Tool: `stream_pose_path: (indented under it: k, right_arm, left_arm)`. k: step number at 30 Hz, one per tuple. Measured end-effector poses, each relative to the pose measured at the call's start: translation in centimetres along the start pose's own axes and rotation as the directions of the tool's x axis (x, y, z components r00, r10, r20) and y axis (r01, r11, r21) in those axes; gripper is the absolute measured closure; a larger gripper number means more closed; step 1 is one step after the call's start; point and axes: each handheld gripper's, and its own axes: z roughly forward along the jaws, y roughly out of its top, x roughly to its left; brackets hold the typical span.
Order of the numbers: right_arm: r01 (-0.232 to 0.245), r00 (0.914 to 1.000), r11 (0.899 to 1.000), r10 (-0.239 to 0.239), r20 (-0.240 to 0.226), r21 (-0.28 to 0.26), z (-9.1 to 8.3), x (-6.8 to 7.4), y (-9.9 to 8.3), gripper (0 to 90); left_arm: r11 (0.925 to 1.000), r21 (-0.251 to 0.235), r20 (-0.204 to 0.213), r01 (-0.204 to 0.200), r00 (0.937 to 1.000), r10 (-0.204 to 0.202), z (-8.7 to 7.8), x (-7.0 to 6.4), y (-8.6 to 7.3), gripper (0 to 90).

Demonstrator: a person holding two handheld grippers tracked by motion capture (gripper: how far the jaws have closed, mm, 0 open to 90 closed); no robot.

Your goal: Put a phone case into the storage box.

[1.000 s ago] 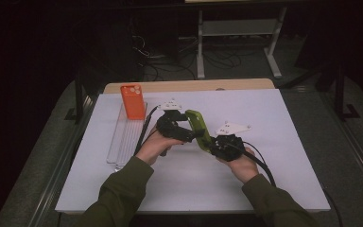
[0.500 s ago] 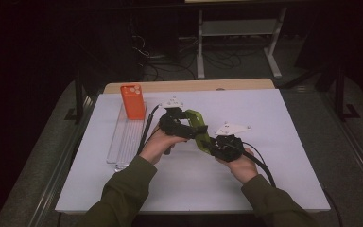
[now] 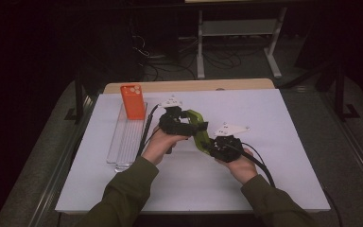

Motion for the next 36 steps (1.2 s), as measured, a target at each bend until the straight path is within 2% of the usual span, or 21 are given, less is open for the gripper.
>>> stream_pose_path:
  k: [1,6,10,12,13,15,21,24,25,28,32,36]
  right_arm:
    - [-0.002,1.0000,1.000,0.002,-0.001,0.001,0.0,0.0,0.0,76.2]
    - [0.003,1.0000,1.000,-0.003,0.001,0.015,0.1,0.0,-0.1,76.1]
    - [0.001,1.0000,1.000,-0.001,-0.002,0.019,0.2,0.0,0.0,74.2]
    - [0.006,0.9999,1.000,-0.006,-0.016,0.013,0.2,-0.2,0.0,64.5]
    - [-0.010,0.9997,1.000,0.011,-0.023,0.024,0.1,-0.2,0.0,59.2]
    - [-0.006,0.9998,0.999,0.006,-0.017,0.037,0.0,-0.4,0.0,51.7]
    - [-0.016,0.9999,0.999,0.016,0.004,0.034,-1.6,-1.4,-0.5,39.3]
    - [-0.037,0.9992,0.999,0.036,0.017,0.033,-2.6,-2.2,-0.8,33.4]
    - [-0.026,0.9994,0.999,0.025,0.023,0.029,-2.9,-2.4,-1.0,31.6]
    - [-0.035,0.9988,0.999,0.034,0.037,0.034,-3.7,-2.9,-1.6,26.0]
    - [-0.040,0.9979,0.998,0.037,0.054,0.057,-4.4,-3.4,-2.6,16.5]
    - [-0.025,0.9975,0.999,0.022,0.068,0.046,-5.0,-3.7,-3.8,12.0]
  left_arm:
    - [0.9999,0.002,0.001,-0.014,0.9999,0.014,0.0,0.1,0.0,10.3]
    - [1.0000,0.003,0.005,0.005,1.0000,-0.005,-0.1,0.0,-0.1,12.3]
    - [1.0000,0.006,0.003,-0.005,1.0000,0.005,-0.2,-0.1,0.1,13.5]
    - [0.9998,0.015,-0.006,-0.012,0.9999,0.012,-0.3,-0.2,0.2,13.9]
    - [0.9998,0.014,-0.012,-0.012,0.9999,0.012,-0.3,-0.1,0.2,14.0]
    - [0.9999,0.013,-0.019,-0.009,0.9998,0.010,-0.6,0.2,0.3,14.1]
    - [0.9997,0.015,-0.059,-0.018,0.9981,0.018,-1.5,0.8,1.3,14.3]
    - [0.9994,0.021,-0.090,-0.029,0.9955,0.030,-2.1,1.2,1.9,14.4]
    - [0.9993,0.020,-0.094,-0.030,0.9950,0.032,-2.3,1.3,2.1,14.4]
    - [0.9989,0.022,-0.123,-0.041,0.9914,0.044,-3.0,1.6,2.8,14.4]
    - [0.9988,0.011,-0.162,-0.047,0.9857,0.048,-4.1,2.0,3.6,14.4]
    - [0.9983,0.005,-0.203,-0.057,0.9775,0.057,-5.4,2.7,4.4,14.5]
